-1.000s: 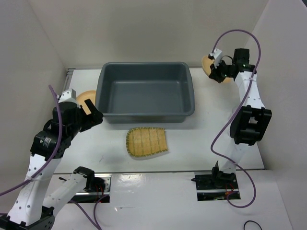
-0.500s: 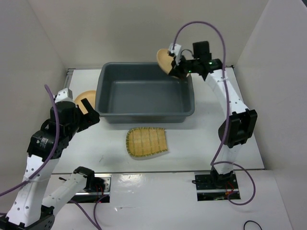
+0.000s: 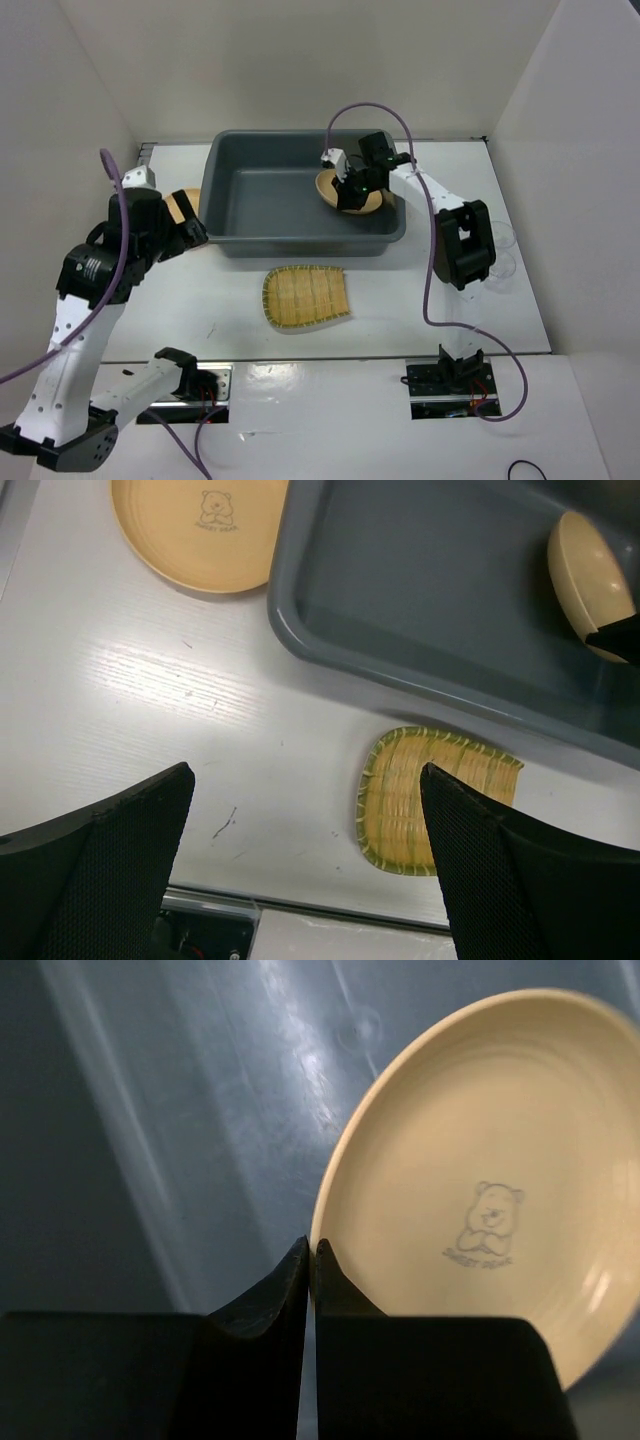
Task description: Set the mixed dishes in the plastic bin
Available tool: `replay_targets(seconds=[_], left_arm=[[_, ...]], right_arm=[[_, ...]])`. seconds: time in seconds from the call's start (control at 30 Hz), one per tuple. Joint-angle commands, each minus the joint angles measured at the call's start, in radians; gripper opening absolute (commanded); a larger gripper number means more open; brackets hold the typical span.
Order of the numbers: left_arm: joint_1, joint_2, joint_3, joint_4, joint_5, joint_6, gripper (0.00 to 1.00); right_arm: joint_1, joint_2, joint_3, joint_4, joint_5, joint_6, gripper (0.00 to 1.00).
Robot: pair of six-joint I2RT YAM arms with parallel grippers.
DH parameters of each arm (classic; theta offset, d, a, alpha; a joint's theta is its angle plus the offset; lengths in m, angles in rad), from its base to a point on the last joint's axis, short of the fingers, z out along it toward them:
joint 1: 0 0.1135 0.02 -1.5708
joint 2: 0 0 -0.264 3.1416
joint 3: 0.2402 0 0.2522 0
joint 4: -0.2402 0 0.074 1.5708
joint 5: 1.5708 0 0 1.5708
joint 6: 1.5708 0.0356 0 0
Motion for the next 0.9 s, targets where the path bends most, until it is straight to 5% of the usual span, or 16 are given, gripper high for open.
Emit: replay_targets(seconds=[0.0, 0.13, 0.27, 0.37, 0.4, 0.47, 0.73, 0.87], left_arm=[[0.005, 0.054, 0.054, -0.021, 0.013, 0.043, 1.0], [0.016, 0.112, 0.079, -0.021, 0.022, 0.043, 1.0], [0.067, 0.172, 0.099, 0.005, 0.065, 0.068, 1.0], [0.13, 0.241, 0.127, -0.004, 0.101, 0.068, 1.0], [0.185, 0.259, 0.14, -0.004, 0.123, 0.08, 1.0], [0.248, 0.322, 0.15, 0.014, 0.183, 0.109, 1.0], [0.589, 0.698, 0.203, 0.181, 0.523, 0.108, 1.0], [0.66, 0.808, 0.214, 0.267, 0.504, 0.071, 1.0]], right_arm=[[-0.006, 0.025, 0.013, 0.06, 0.041, -0.008, 0.02], [-0.024, 0.043, 0.001, 0.085, 0.062, -0.017, 0.07], [-0.049, 0.063, 0.029, 0.062, 0.035, 0.002, 0.25], [-0.061, 0.054, 0.079, 0.017, -0.024, 0.047, 0.48], [-0.061, 0.03, 0.09, 0.017, -0.039, 0.061, 0.7], [-0.07, -0.007, 0.122, 0.005, -0.077, 0.131, 0.95], [-0.191, -0.199, 0.075, -0.062, -0.131, 0.283, 0.98], [-0.244, -0.224, -0.029, -0.159, -0.068, 0.214, 0.98]])
